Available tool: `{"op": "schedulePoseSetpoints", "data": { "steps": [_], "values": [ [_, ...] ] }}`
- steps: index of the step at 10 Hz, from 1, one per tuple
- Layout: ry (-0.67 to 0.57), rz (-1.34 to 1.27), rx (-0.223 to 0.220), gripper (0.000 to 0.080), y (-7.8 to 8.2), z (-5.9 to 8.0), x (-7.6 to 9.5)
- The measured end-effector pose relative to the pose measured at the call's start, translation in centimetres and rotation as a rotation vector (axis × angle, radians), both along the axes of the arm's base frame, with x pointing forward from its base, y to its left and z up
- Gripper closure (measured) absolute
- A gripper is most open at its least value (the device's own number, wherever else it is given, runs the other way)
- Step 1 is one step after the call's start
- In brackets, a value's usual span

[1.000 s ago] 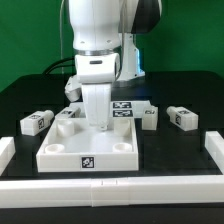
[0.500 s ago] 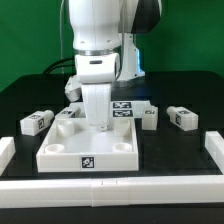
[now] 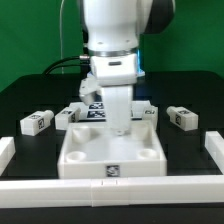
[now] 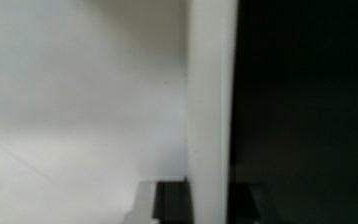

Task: Assemble one leg

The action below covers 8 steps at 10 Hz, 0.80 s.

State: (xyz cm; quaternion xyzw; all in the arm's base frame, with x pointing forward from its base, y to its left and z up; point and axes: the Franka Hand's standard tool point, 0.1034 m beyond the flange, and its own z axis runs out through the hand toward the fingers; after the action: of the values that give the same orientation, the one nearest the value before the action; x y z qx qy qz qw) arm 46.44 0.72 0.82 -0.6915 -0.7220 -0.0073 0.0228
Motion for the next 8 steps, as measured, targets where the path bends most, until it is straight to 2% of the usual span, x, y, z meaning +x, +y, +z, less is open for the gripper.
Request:
{"op": "schedulePoseSetpoints", "data": {
  "steps": [2,4,8],
  "values": [
    [-0.016,-0.007,0.014,0.0739,2.6,-0.1,1.8],
    [-0.022,-0.066,0.021,0.0739,5.1,-0.1,2.7],
    [-0.020,-0.071,0.022,0.0739,6.7,-0.1,2.6]
  ]
}}
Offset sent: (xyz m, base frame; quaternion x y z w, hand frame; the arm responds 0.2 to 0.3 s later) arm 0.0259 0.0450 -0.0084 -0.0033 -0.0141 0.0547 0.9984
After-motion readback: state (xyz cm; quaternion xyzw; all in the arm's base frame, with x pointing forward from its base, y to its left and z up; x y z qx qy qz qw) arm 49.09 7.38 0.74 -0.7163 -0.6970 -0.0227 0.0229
